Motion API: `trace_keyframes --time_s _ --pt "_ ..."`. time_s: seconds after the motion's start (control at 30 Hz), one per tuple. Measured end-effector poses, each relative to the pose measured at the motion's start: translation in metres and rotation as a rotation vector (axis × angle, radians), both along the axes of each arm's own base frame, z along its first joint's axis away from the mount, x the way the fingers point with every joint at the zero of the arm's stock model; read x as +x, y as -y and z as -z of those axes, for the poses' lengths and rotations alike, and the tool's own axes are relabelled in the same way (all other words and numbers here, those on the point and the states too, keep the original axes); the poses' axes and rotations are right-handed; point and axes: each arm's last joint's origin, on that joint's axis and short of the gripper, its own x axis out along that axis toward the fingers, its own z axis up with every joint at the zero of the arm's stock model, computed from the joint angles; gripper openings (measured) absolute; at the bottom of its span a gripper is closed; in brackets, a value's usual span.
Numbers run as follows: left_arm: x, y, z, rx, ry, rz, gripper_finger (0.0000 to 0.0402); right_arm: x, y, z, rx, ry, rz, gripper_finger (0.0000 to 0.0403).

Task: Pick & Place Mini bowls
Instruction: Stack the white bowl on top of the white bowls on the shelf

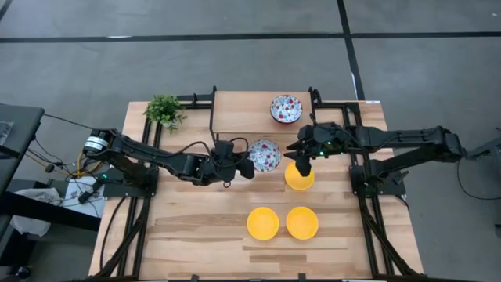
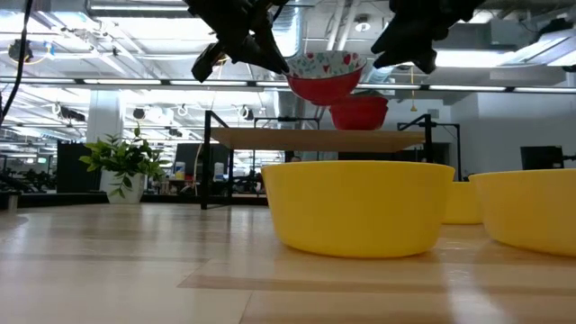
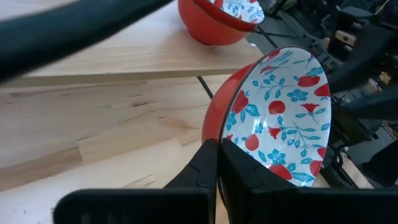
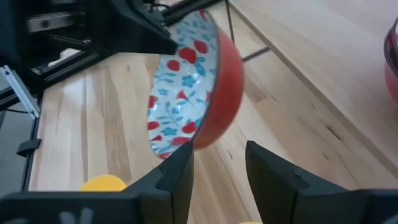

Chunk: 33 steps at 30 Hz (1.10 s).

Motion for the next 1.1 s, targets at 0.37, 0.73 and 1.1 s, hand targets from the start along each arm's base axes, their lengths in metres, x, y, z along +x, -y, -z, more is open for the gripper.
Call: trace_keyframes --time_s 0.37,0.73,1.1 --pt "0.000 0.003 0.000 -0.001 -0.001 0.011 0.0005 0.005 0.001 -0.013 0.030 0.028 0.032 0.0144" --pt "-0.001 0.006 0.000 -0.001 0.001 0.018 0.0005 0.015 0.002 -0.004 0.072 0.006 0.080 0.0144" --pt "-0.001 0.006 0.000 -0.002 0.005 0.020 0.0004 0.016 0.004 -0.004 0.085 0.015 0.099 0.0137"
